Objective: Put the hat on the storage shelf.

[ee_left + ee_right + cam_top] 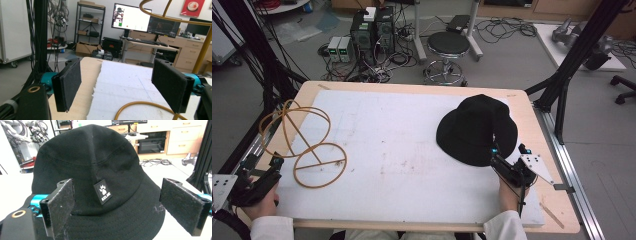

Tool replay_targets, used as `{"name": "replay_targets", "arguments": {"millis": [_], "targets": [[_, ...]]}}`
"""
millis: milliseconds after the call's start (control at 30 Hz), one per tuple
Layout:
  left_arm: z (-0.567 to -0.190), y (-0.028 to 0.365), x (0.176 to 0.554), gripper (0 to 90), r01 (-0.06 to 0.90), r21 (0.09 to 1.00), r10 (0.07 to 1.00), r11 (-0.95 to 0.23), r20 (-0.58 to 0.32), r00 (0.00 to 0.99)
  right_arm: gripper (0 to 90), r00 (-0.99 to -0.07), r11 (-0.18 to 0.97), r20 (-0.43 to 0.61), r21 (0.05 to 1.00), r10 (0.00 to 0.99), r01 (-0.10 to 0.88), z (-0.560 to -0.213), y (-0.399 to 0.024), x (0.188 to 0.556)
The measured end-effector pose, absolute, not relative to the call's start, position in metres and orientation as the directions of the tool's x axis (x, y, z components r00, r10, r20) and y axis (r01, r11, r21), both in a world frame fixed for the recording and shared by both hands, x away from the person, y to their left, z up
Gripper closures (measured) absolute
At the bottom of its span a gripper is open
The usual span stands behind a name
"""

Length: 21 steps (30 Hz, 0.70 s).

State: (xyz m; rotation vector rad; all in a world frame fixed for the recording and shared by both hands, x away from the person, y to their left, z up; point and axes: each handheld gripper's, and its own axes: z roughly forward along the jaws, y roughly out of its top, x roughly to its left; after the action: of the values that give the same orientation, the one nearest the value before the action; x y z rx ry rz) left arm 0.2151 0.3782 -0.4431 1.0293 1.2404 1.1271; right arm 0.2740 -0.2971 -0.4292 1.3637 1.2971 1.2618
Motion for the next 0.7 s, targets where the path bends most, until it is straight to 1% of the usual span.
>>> {"name": "replay_targets", "arguments": {"millis": [433,700], "targets": [[-0.4438,0.3768,0.2170,24.1,-0.063,0.988,0.990,0.143,-0.144,-0.001,12.0,-0.045,-0.107,0.114,0.985,0.992,0.137,-0.4292,-0.2986,0.2740],[-0.4440,0.3776,0.2169,24.2,-0.061,0.988,0.990,0.139,-0.139,-0.003,11.7,-0.056,-0.120,0.131,0.979,0.990,0.166,-0.4288,-0.2998,0.2747]]}}
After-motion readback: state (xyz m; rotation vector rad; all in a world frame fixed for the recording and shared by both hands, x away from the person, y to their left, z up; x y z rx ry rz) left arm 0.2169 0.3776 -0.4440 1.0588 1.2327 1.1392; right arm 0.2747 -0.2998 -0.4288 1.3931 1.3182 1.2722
